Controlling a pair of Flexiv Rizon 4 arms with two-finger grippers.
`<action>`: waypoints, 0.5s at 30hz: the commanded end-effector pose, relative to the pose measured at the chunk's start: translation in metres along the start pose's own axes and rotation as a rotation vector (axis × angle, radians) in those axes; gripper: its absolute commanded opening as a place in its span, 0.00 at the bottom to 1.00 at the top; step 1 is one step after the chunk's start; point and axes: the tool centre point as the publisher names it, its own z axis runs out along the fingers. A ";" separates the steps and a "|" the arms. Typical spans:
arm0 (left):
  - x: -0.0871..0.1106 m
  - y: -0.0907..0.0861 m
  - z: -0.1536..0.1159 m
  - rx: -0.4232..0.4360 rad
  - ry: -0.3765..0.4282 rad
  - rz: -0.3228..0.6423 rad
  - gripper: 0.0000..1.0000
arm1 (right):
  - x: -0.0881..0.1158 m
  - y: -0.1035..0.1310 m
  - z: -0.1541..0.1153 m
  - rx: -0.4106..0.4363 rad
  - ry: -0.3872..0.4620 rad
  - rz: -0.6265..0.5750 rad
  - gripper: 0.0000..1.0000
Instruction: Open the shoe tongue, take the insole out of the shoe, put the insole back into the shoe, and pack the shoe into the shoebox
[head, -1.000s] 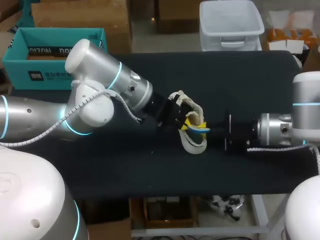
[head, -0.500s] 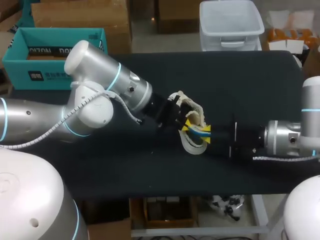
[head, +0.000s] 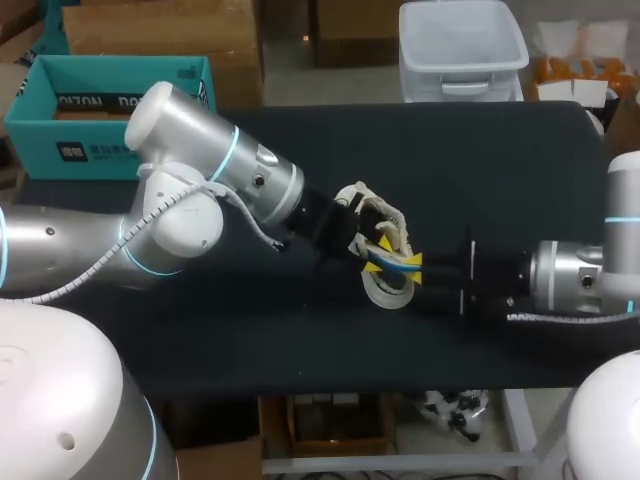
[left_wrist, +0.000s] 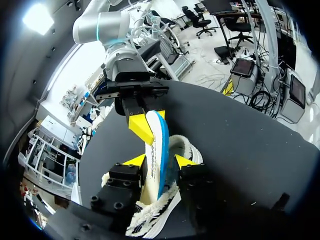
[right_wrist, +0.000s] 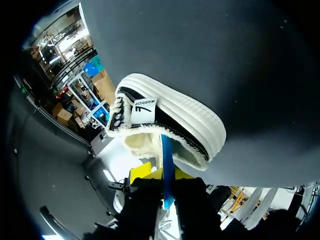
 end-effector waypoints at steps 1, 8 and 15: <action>0.005 -0.005 -0.001 -0.001 -0.017 0.010 0.00 | 0.000 0.004 0.003 0.006 0.001 0.001 0.00; 0.000 0.008 0.011 -0.040 -0.002 -0.002 0.00 | 0.004 0.017 0.013 0.031 -0.004 0.009 0.00; -0.007 0.028 0.017 -0.073 0.008 -0.045 0.00 | 0.010 0.037 0.024 0.057 -0.027 0.031 0.00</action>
